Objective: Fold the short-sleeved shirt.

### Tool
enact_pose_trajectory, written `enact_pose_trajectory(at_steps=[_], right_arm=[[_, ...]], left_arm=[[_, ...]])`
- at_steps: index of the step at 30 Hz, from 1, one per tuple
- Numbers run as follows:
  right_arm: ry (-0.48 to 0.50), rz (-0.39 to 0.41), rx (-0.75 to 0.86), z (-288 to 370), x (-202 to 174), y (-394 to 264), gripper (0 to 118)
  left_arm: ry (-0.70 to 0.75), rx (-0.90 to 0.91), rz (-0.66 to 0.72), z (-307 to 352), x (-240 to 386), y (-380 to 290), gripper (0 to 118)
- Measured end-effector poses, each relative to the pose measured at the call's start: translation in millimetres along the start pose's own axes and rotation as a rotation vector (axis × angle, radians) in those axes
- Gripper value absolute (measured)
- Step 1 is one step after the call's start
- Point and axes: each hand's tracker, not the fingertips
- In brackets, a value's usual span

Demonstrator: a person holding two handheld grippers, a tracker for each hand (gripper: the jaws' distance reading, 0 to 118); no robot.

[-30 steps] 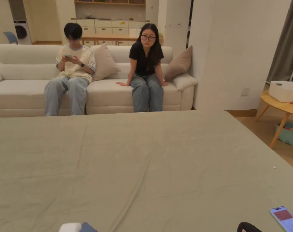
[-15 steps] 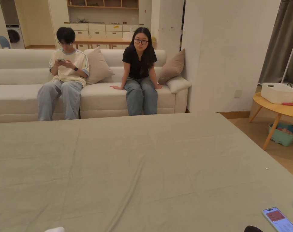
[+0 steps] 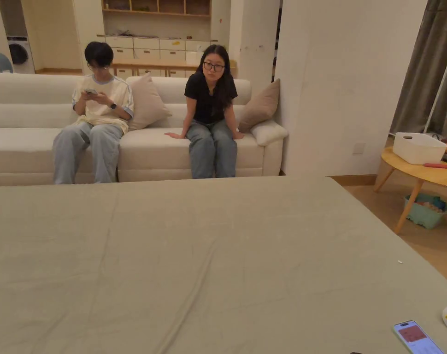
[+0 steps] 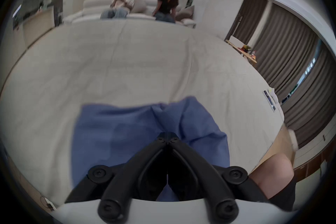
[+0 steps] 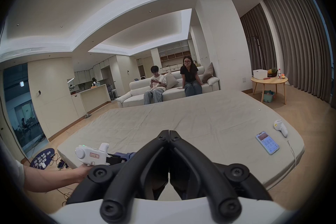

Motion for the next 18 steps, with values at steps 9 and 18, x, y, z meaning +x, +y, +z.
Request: enact_pose_trajectory(at_steps=[9, 18], right_arm=[[-0.041, -0.025, -0.009, 2, 15, -3, 0], [-0.009, -0.021, -0.027, -8, 16, -6, 0]], left_arm=[[-0.035, -0.083, 0.004, -39, 72, -41, 0], [-0.121, 0.021, -0.024, 18, 64, -18, 0]])
